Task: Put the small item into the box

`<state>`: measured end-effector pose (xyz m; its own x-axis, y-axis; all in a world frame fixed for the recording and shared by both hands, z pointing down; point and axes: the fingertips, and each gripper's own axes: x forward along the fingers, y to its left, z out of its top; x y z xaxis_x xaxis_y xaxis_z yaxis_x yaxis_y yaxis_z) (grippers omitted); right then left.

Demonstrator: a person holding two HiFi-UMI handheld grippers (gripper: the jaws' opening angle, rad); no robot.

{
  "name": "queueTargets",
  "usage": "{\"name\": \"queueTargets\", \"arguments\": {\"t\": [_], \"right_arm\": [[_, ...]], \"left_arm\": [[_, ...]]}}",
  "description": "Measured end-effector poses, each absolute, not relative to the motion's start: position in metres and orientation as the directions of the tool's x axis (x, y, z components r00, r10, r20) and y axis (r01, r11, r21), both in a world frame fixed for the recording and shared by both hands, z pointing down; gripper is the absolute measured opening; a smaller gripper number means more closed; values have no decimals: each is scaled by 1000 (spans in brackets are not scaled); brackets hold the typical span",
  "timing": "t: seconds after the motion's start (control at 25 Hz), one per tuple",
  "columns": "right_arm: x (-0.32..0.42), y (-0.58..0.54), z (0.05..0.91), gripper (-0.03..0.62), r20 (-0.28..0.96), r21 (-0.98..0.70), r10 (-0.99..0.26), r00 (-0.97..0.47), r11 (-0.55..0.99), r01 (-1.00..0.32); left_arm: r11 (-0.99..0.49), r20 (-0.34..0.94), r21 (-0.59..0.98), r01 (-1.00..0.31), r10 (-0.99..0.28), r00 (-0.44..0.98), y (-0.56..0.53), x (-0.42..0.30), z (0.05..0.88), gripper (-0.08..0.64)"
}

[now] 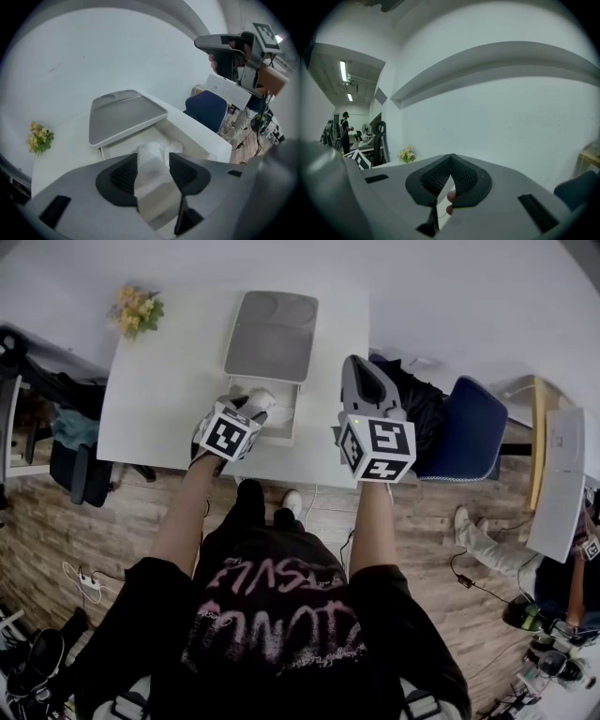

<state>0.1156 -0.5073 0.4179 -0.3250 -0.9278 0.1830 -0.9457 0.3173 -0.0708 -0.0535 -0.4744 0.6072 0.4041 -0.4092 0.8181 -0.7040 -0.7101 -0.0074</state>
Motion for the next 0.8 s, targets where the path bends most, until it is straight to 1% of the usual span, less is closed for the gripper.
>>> {"name": "queueTargets", "arguments": {"t": [0.28, 0.36, 0.56, 0.72, 0.8], "right_arm": [[108, -501, 410, 11, 167, -68, -925, -342, 335, -940], [107, -498, 407, 11, 162, -66, -924, -346, 339, -938], [105, -491, 401, 11, 154, -59, -923, -352, 347, -936], [105, -484, 397, 11, 148, -52, -922, -357, 354, -934], [103, -481, 395, 11, 143, -48, -921, -362, 358, -932]], "left_arm": [[-655, 754, -40, -755, -515, 407, -476, -63, 579, 162], [-626, 734, -52, -778, -552, 396, -475, -68, 571, 127], [-564, 686, -32, -825, -613, 392, -467, -76, 554, 107], [-526, 642, -31, -850, -662, 386, -463, -76, 538, 76], [-503, 615, -45, -863, -695, 373, -462, -79, 531, 35]]}}
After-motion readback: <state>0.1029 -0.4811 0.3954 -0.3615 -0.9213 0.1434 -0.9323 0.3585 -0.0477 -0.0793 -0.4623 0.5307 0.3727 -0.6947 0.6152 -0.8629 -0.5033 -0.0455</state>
